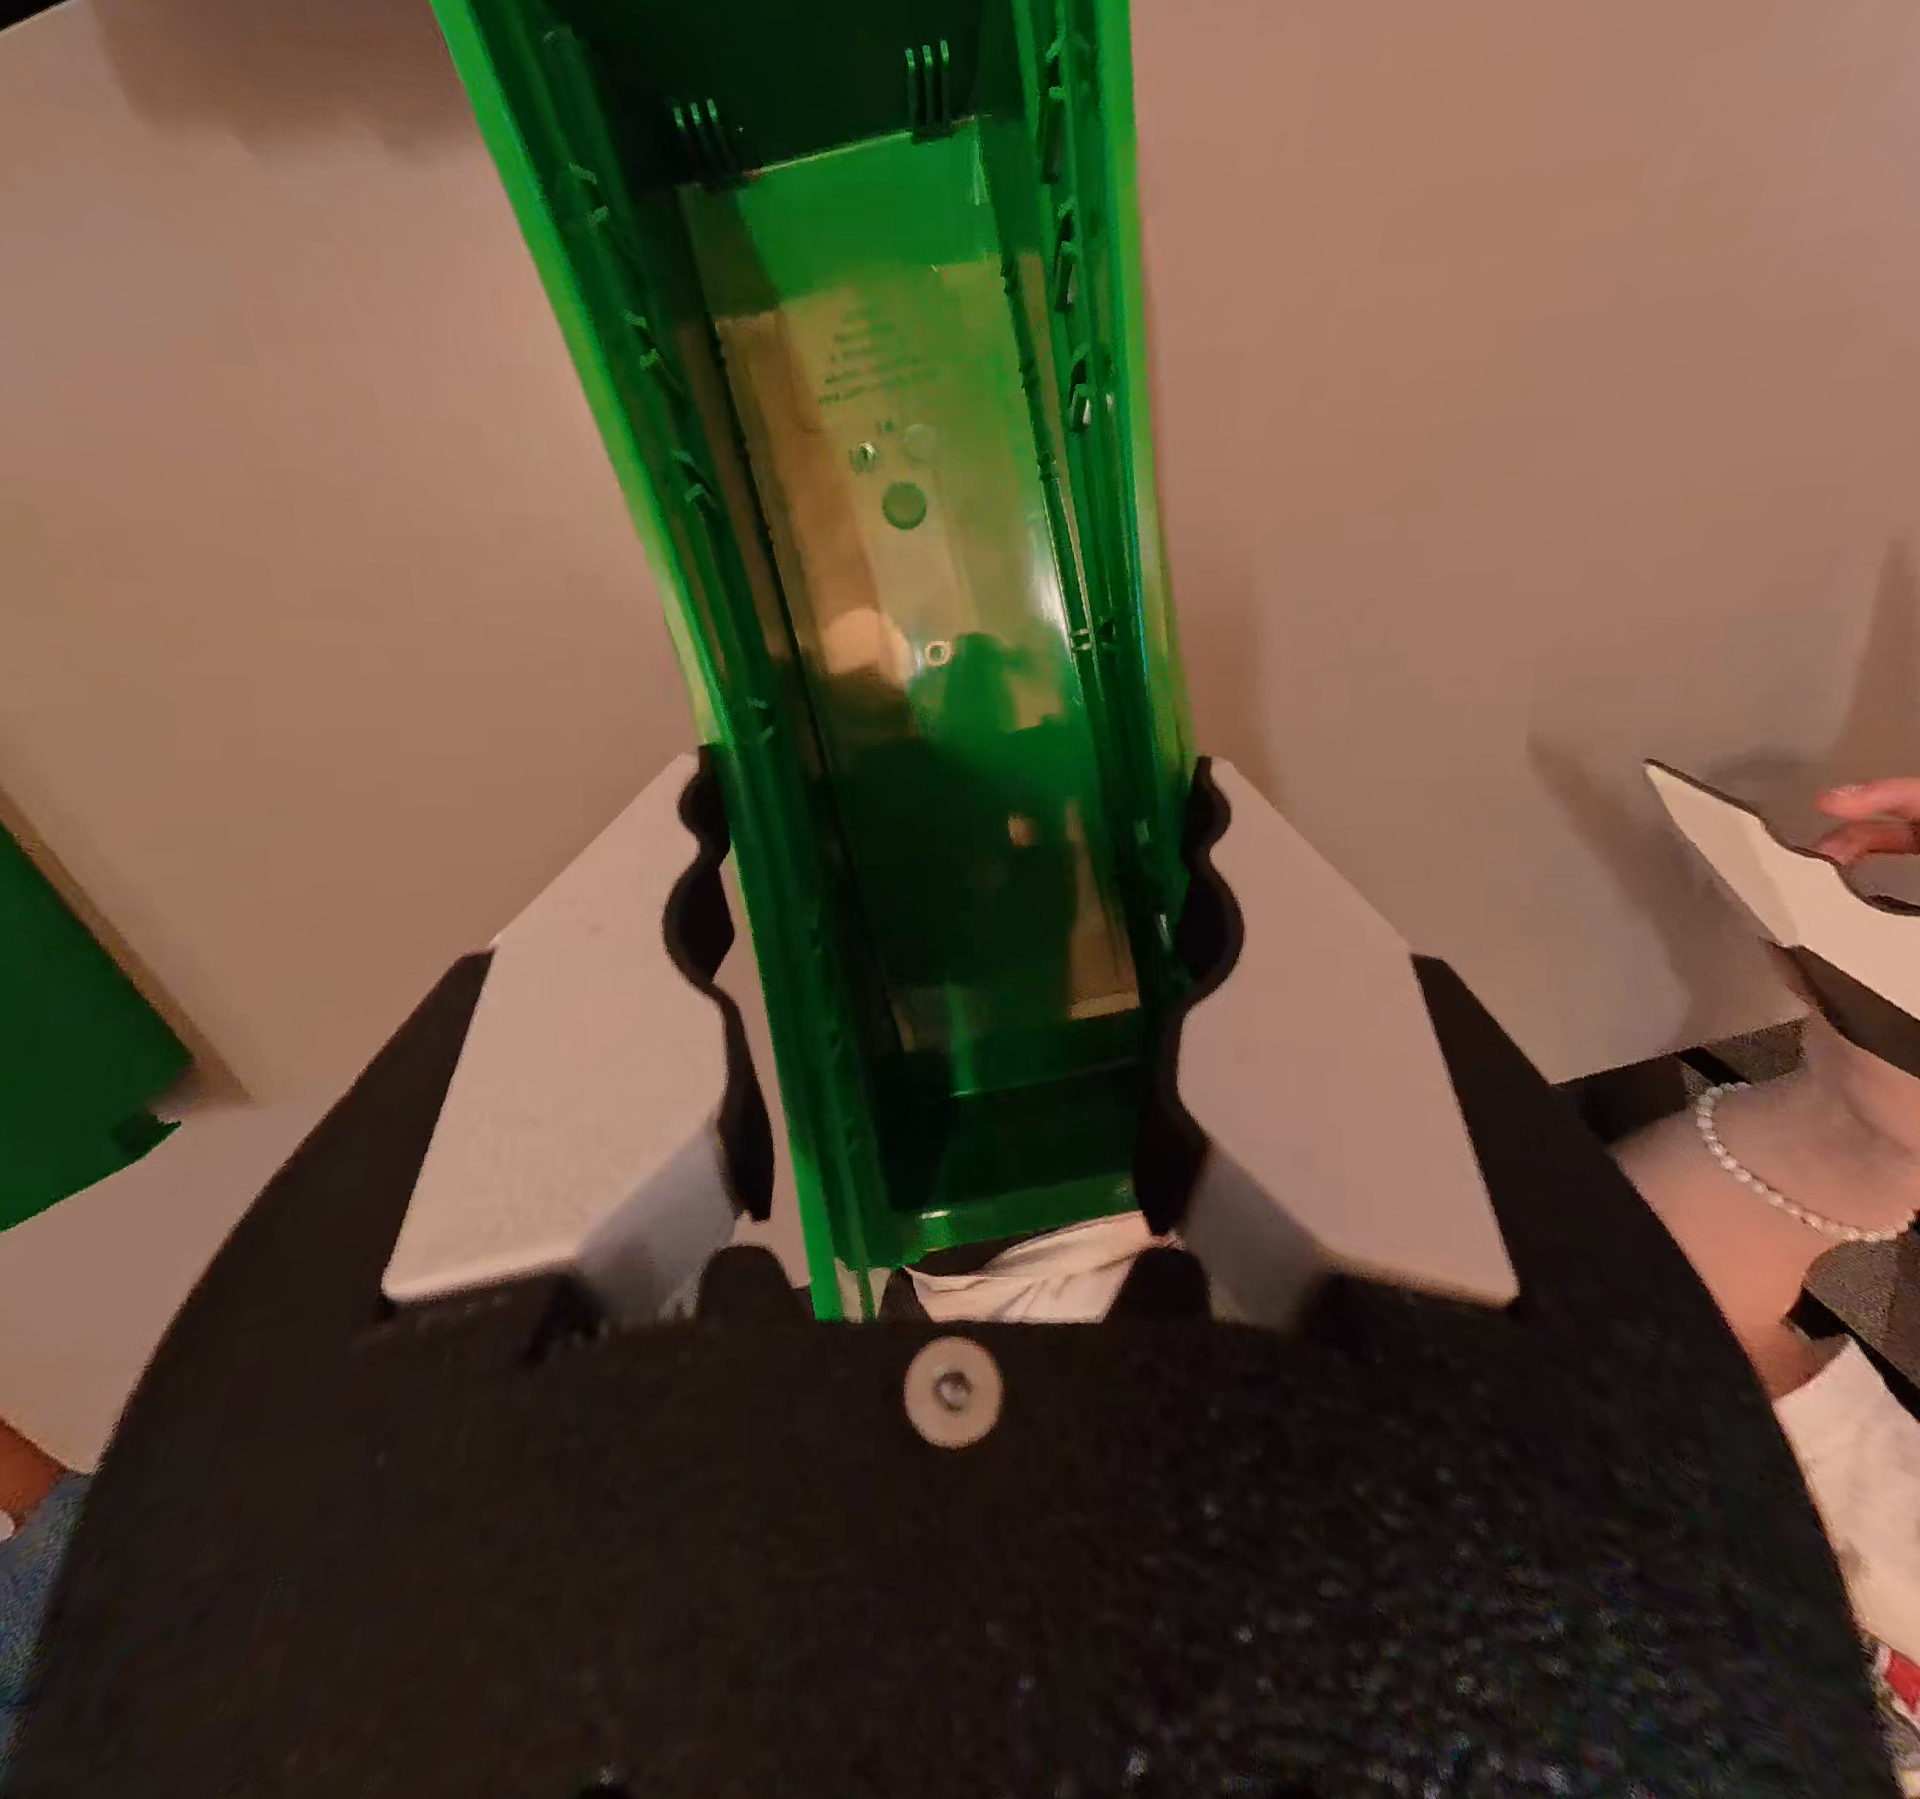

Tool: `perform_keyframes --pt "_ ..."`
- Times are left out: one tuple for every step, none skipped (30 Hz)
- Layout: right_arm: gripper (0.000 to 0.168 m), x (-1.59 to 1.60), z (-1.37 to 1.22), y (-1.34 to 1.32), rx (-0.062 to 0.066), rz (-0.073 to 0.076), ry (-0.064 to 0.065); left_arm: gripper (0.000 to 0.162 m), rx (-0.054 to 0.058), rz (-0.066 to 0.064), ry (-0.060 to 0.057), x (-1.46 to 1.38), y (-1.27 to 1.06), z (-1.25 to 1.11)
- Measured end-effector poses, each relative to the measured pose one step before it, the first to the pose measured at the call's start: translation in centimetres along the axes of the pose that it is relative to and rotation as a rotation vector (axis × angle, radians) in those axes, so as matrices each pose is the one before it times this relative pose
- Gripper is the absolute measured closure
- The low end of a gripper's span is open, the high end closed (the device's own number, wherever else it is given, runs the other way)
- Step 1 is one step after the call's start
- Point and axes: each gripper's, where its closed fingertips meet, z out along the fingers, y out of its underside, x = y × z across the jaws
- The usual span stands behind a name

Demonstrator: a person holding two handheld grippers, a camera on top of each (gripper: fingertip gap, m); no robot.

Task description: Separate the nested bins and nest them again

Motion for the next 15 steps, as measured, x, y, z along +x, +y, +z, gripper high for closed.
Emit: perform_keyframes --pt "0.035 -0.066 0.012 0.018 -0.0015 -0.0022 -0.0004 0.075 0.0118 0.0015 0.0023 0.058 -0.181 -0.239" --pt "0.035 -0.047 0.011 -0.008 -0.0002 -0.0032 -0.0001 0.075 0.0131 -0.0004 0.0016 0.069 -0.184 -0.366" --pt "0.035 -0.044 0.0 0.014 -0.0009 -0.0033 -0.0002 0.075 0.0133 -0.0001 -0.0002 0.073 -0.186 -0.539" --pt "0.035 -0.01 0.02 0.006 -0.0005 -0.0015 0.0014 0.075 0.0051 0.0103 -0.0101 0.06 -0.034 -0.61" --pt "0.035 -0.031 0.039 0.031 -0.0001 0.0008 -0.0009 0.075 0.0128 0.0113 -0.0109 0.08 -0.16 -0.598" --pt "0.035 -0.082 0.06 0.064 -0.0025 0.002 -0.0039 0.075 0.0102 0.0084 -0.0119 -0.046 -0.154 -0.534" --pt "0.035 -0.095 0.043 0.065 -0.0033 0.001 -0.0033 0.075 0.0019 -0.0002 -0.0053 -0.131 -0.033 -0.49" --pt "0.035 -0.073 0.002 0.04 -0.0023 -0.0027 -0.0015 0.075 0.0064 -0.004 0.0078 -0.064 -0.099 -0.468" --pt "0.035 -0.052 -0.042 -0.039 -0.0001 -0.006 0.0001 0.075 0.0104 -0.002 0.007 -0.159 -0.148 -0.496" --pt "0.035 0.008 -0.069 -0.07 0.0017 -0.0051 0.0022 0.075 0.0137 -0.0026 0.0021 -0.282 -0.17 -0.556" --pt "0.035 0.014 -0.075 -0.093 0.0032 -0.0015 0.0019 0.075 0.0137 -0.0031 -0.0022 -0.339 -0.163 -0.614" --pt "0.035 0.008 -0.053 -0.064 0.0034 0.0011 -0.0007 0.075 0.0109 -0.0016 -0.0139 -0.53 -0.126 -0.657" --pt "0.035 0.025 -0.014 -0.006 0.0013 0.0029 -0.0005 0.075 0.0129 0.0017 -0.0171 -0.639 -0.153 -0.674" --pt "0.035 0.072 0.019 0.065 -0.0016 0.0031 0.0011 0.075 0.0053 -0.0032 -0.0111 -0.679 -0.074 -0.656" --pt "0.035 0.072 0.034 0.101 -0.0033 0.0022 0.001 0.074 0.0047 -0.0082 -0.0027 -0.726 -0.081 -0.602"
